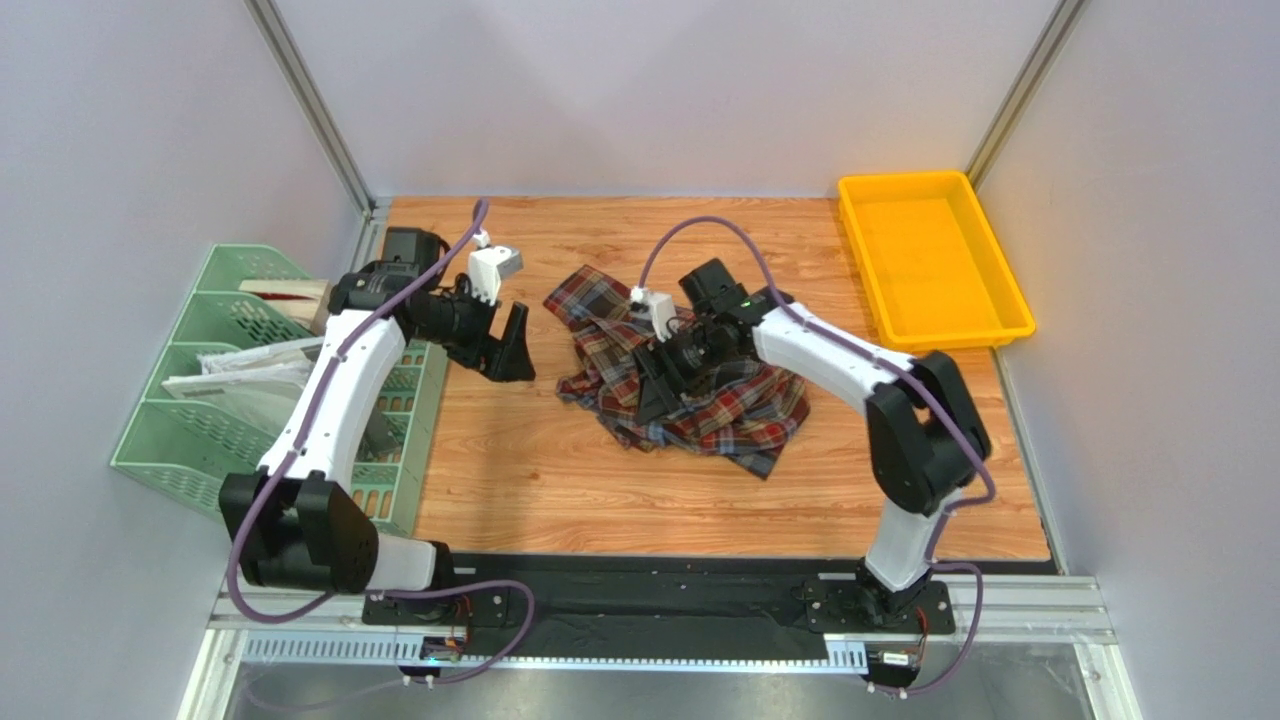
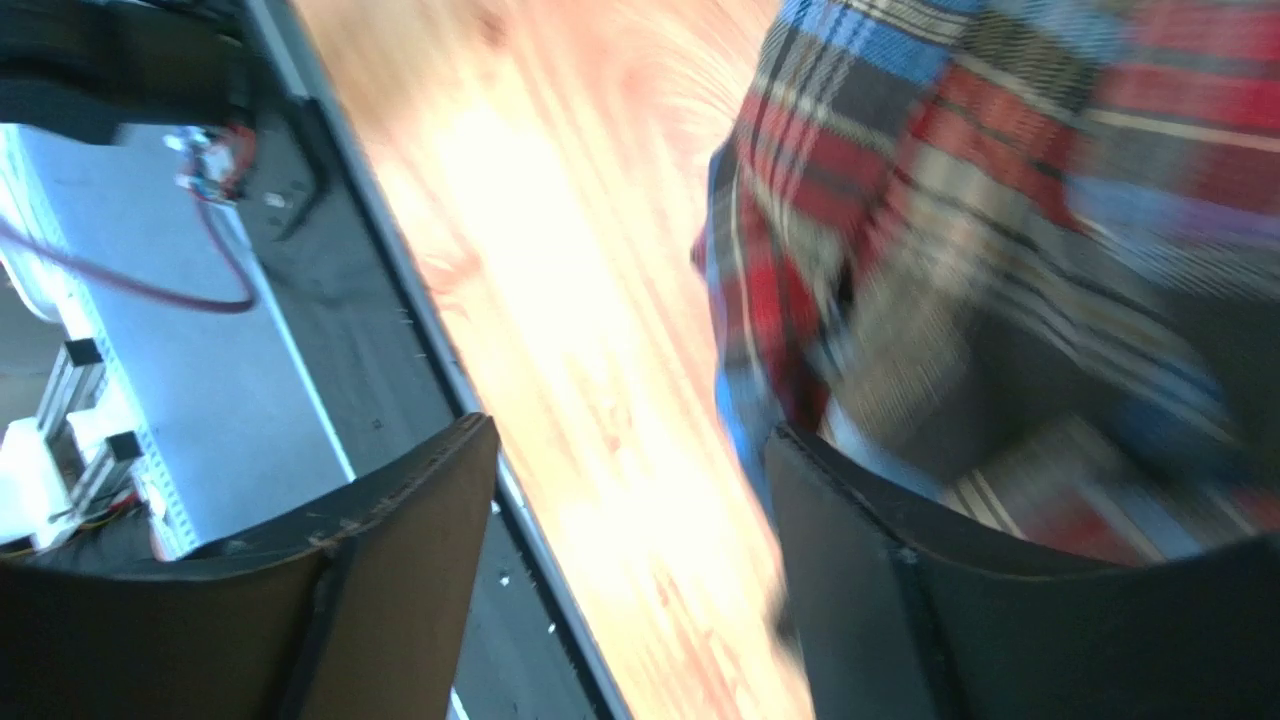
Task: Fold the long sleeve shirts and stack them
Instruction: Flatten the shirt out
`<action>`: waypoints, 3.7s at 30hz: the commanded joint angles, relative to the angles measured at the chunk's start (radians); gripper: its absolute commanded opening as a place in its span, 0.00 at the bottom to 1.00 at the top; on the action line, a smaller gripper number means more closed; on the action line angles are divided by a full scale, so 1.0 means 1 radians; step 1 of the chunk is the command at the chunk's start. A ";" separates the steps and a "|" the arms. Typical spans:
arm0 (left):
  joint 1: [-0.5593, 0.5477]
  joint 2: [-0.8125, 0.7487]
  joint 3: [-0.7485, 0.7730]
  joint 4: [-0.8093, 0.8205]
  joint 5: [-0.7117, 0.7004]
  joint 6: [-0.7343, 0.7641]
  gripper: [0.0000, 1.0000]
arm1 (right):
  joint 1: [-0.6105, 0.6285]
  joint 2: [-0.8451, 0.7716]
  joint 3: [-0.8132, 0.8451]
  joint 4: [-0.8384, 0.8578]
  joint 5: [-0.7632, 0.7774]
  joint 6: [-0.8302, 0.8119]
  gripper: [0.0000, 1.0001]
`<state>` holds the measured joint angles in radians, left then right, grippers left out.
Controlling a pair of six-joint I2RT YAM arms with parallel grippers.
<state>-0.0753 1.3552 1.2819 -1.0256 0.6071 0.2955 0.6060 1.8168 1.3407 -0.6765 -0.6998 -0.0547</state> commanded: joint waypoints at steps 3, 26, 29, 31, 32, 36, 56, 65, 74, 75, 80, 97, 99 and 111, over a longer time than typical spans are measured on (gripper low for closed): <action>-0.009 0.246 0.230 0.104 -0.081 -0.073 0.92 | -0.127 -0.290 -0.017 -0.075 0.138 -0.072 0.78; -0.225 1.093 0.970 0.047 -0.580 -0.133 0.97 | -0.508 -0.381 -0.066 -0.241 0.223 -0.109 0.83; -0.242 1.140 1.001 0.012 -0.555 -0.128 0.90 | -0.518 -0.396 -0.058 -0.251 0.224 -0.111 0.87; -0.244 1.180 1.043 -0.029 -0.505 -0.130 0.74 | -0.519 -0.402 -0.048 -0.258 0.227 -0.114 0.88; -0.244 1.194 1.065 -0.046 -0.482 -0.122 0.64 | -0.520 -0.410 -0.043 -0.259 0.230 -0.112 0.89; -0.244 1.179 1.216 -0.145 -0.445 -0.088 0.00 | -0.520 -0.427 -0.012 -0.264 0.232 -0.114 0.90; -0.258 0.073 0.959 0.749 0.104 -0.289 0.00 | -0.514 -0.731 -0.002 0.110 0.033 -0.187 1.00; -0.259 0.108 1.073 0.654 0.002 -0.250 0.00 | -0.303 -0.746 0.003 0.098 0.006 -0.224 1.00; -0.268 0.107 1.010 0.614 0.023 -0.251 0.00 | -0.038 -0.680 0.148 0.138 0.175 -0.172 1.00; -0.270 0.108 1.007 0.614 0.022 -0.256 0.00 | -0.038 -0.662 0.172 0.138 0.180 -0.160 1.00; -0.271 0.125 1.022 0.622 0.034 -0.291 0.00 | -0.011 -0.550 0.241 0.196 0.212 -0.093 1.00; -0.370 0.090 0.875 0.539 -0.110 -0.256 0.00 | 0.201 -0.459 0.436 0.287 0.230 -0.026 1.00; -0.369 0.091 0.887 0.525 -0.054 -0.248 0.00 | 0.221 -0.473 0.377 0.305 0.287 -0.065 1.00; -0.442 0.013 0.771 0.538 0.051 -0.289 0.00 | 0.161 -0.405 0.485 0.212 0.471 -0.028 0.02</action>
<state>-0.5110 1.4269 2.0869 -0.4984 0.6254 0.0261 0.8078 1.4452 1.7458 -0.4137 -0.2310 -0.1020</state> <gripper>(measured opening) 0.017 0.365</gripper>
